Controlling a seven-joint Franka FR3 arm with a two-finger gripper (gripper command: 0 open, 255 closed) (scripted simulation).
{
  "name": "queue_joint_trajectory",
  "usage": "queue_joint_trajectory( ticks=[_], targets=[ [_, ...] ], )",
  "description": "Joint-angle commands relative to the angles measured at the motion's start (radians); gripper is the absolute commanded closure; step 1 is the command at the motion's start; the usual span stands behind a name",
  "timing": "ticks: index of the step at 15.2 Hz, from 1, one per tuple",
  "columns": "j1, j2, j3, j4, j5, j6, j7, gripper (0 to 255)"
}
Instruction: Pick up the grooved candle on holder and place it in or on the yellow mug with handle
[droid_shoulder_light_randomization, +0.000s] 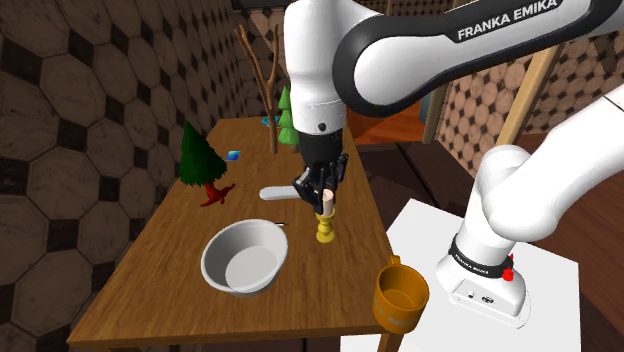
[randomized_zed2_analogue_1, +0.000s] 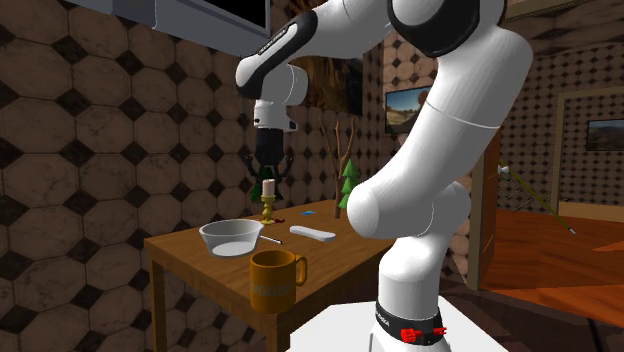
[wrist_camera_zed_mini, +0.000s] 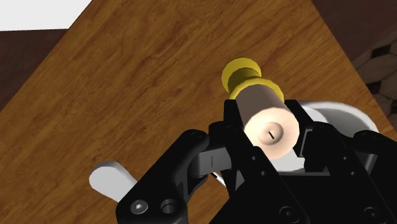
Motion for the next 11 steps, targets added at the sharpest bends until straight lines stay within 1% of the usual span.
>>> queue_joint_trajectory(
  ticks=[1,7,11],
  targets=[
    [-0.001,-0.005,-0.005,0.023,-0.003,-0.029,0.003,255],
    [-0.004,-0.008,-0.017,0.093,-0.013,-0.102,0.008,255],
    [0.041,-0.156,-0.024,0.029,0.025,-0.181,0.033,255]
  ],
)
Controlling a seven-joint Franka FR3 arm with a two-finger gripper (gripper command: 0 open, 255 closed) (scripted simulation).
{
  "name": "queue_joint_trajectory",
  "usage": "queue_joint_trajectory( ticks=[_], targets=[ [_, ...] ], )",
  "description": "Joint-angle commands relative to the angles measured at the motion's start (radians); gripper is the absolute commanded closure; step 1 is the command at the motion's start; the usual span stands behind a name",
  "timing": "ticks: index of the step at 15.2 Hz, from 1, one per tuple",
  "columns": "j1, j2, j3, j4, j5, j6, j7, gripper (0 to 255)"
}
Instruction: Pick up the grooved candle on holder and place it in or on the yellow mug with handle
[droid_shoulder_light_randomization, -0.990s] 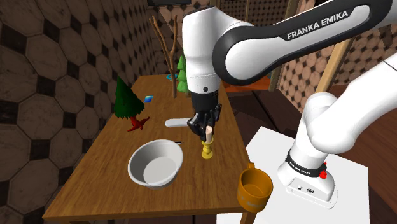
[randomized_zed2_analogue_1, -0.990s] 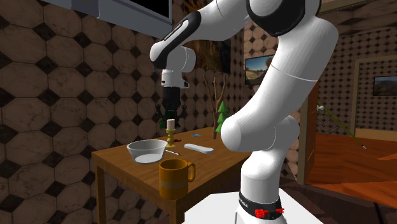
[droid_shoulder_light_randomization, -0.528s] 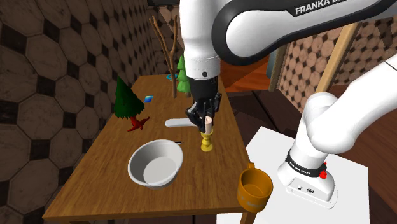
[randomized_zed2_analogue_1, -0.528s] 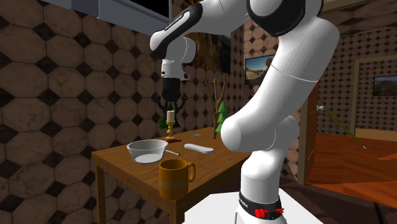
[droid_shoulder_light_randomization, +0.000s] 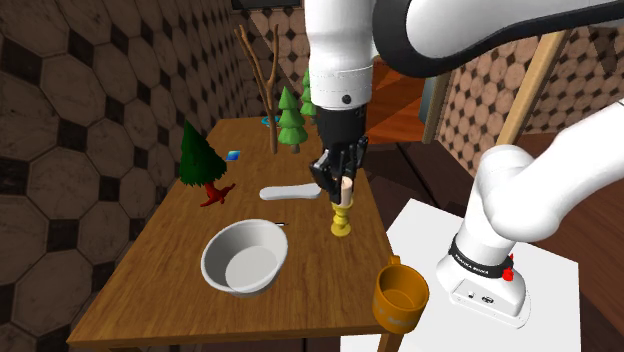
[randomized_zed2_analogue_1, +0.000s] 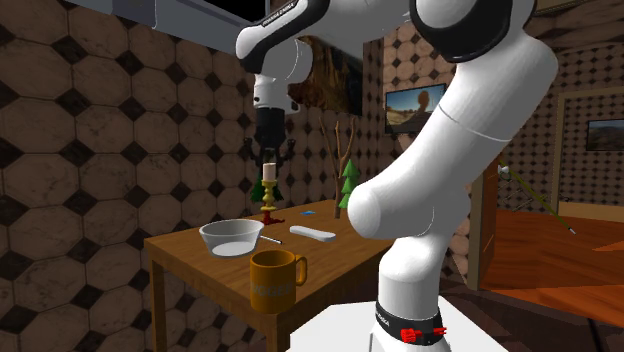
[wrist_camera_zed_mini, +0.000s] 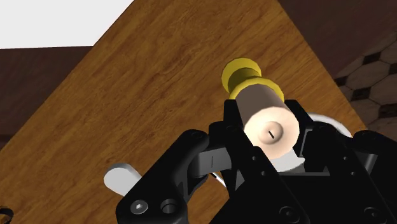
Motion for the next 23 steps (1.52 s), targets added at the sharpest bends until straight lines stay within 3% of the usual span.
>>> queue_joint_trajectory(
  ticks=[1,9,23],
  targets=[
    [0.021,-0.075,-0.01,-0.027,0.015,-0.048,0.009,255],
    [0.12,-0.346,-0.009,-0.084,0.084,-0.252,0.105,255],
    [0.149,-0.403,0.049,-0.29,0.142,-0.102,0.086,255]
  ],
)
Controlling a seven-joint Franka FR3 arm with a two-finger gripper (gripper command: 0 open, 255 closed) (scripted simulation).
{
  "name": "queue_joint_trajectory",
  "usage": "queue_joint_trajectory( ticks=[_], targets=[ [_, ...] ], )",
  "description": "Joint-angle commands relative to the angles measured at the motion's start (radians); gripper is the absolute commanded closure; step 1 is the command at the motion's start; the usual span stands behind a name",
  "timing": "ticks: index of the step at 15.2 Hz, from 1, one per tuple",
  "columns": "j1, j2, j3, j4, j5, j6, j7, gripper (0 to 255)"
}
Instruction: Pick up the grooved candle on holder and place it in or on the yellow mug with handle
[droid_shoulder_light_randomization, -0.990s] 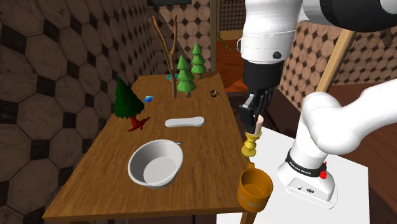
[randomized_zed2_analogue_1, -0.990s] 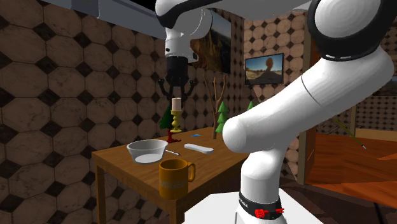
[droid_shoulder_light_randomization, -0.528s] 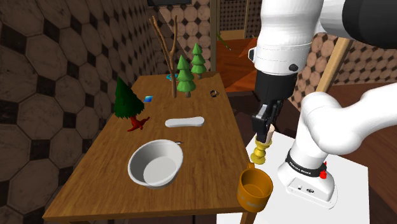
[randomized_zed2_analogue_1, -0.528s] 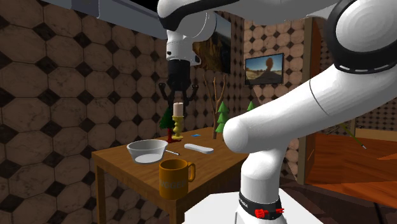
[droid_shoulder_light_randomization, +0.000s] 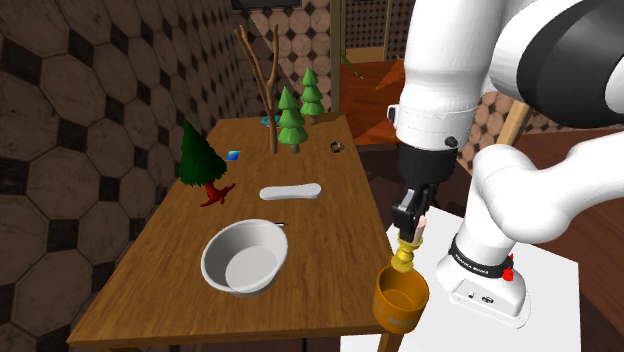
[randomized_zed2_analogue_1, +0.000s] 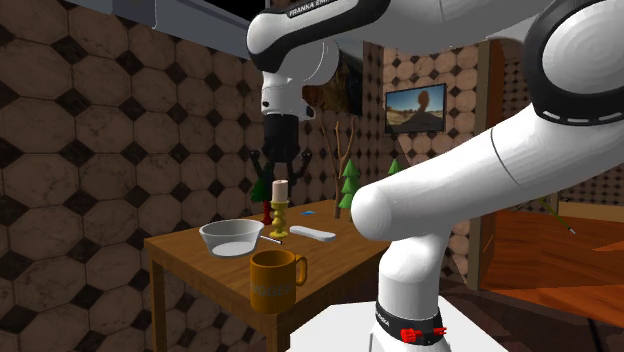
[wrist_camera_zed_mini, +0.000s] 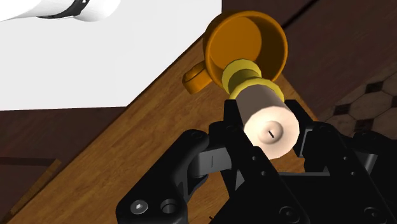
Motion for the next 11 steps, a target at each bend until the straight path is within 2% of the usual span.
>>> queue_joint_trajectory(
  ticks=[1,7,11],
  targets=[
    [0.005,-0.006,0.011,-0.03,0.012,0.025,-0.002,255],
    [0.02,-0.015,0.045,-0.111,0.045,0.095,-0.01,255],
    [0.02,-0.015,0.045,-0.111,0.045,0.095,-0.01,255]
  ],
)
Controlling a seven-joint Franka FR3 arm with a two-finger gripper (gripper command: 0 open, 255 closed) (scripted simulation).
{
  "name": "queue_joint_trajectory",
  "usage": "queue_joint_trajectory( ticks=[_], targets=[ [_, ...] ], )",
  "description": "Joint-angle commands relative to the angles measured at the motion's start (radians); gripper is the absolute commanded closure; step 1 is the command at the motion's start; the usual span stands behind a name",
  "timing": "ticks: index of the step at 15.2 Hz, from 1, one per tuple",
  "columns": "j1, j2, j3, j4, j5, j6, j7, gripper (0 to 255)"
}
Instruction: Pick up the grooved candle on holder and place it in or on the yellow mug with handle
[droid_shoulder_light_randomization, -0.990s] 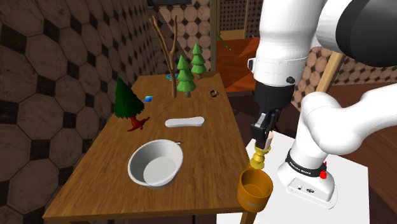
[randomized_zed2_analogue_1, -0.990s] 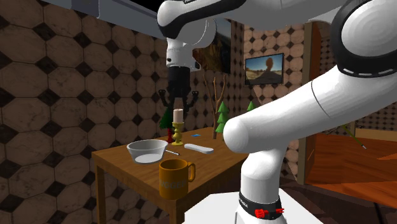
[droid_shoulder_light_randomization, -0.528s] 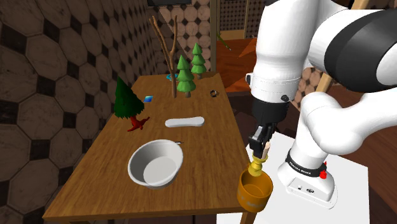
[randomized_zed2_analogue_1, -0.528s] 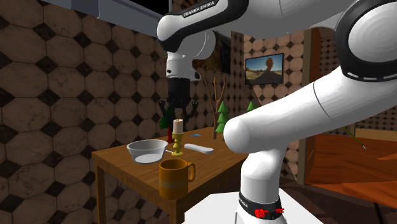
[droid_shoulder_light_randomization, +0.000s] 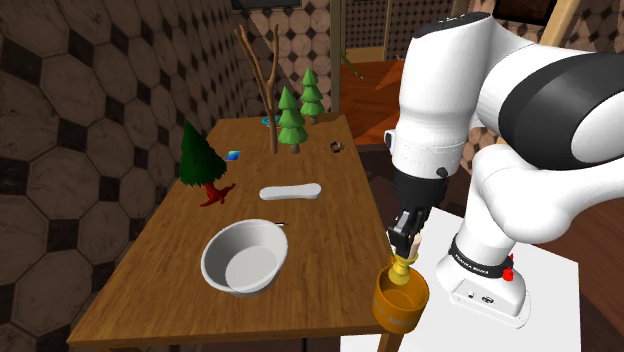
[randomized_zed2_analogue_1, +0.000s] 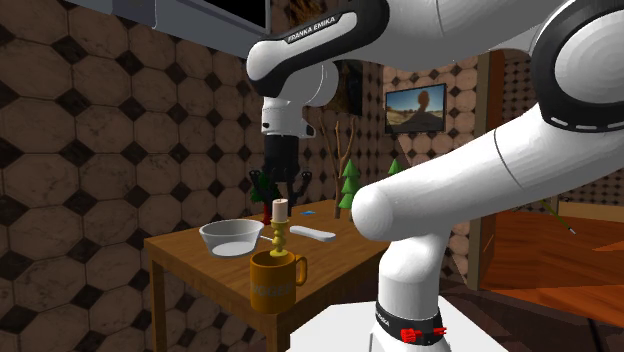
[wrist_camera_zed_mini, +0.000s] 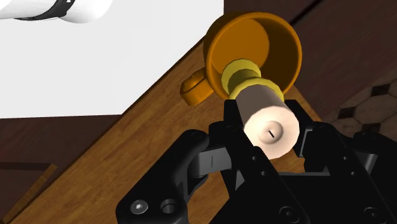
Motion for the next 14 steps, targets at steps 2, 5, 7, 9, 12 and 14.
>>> queue_joint_trajectory(
  ticks=[2,5,7,9,12,14],
  targets=[
    [0.0,0.0,0.001,-0.002,0.001,0.001,0.0,255],
    [0.0,0.0,0.001,-0.002,0.001,0.001,0.0,0],
    [0.001,0.0,0.001,-0.002,0.001,0.0,0.0,0],
    [0.0,0.0,0.001,-0.002,0.001,0.0,0.0,0],
    [-0.014,0.008,-0.03,0.064,-0.03,-0.057,0.003,0],
    [-0.026,0.021,-0.054,0.125,-0.054,-0.106,0.006,0]
  ],
)
